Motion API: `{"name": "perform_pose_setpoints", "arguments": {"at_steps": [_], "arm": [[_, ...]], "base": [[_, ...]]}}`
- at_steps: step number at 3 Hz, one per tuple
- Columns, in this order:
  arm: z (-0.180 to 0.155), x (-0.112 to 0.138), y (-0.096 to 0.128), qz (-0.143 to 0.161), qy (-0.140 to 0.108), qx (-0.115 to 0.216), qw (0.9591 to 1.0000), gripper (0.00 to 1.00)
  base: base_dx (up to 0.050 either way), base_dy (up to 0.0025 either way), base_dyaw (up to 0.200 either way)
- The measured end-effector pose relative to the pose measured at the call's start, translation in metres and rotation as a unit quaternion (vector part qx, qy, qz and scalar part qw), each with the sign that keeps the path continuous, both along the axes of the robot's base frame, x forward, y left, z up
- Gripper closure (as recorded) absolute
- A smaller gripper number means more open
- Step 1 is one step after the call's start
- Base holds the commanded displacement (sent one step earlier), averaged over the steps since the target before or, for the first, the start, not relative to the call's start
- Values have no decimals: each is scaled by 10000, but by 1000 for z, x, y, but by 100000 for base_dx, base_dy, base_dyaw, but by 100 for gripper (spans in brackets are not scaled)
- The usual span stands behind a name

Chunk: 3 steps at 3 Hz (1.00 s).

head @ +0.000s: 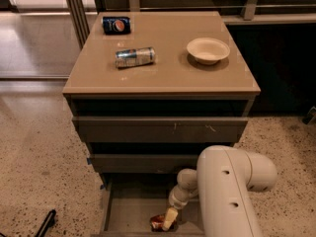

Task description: Pick coke can from bottom drawer and place on counter

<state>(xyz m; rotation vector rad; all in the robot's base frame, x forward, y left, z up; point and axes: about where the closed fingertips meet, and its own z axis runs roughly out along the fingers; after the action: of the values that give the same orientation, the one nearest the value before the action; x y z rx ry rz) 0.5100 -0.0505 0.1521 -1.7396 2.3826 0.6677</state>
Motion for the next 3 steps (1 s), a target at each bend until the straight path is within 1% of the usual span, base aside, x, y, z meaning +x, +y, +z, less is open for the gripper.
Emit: {"name": "perform_pose_setpoints", "arguments": {"at_steps": [1, 2, 3], "arm": [[-13, -4, -1, -60, 66, 37, 10000, 0], [-25, -6, 2, -29, 105, 114, 9999, 0], [-30, 18, 11, 134, 44, 173, 9998, 0]], "base": [[0, 0, 0], [0, 0, 0], [0, 0, 0]]}}
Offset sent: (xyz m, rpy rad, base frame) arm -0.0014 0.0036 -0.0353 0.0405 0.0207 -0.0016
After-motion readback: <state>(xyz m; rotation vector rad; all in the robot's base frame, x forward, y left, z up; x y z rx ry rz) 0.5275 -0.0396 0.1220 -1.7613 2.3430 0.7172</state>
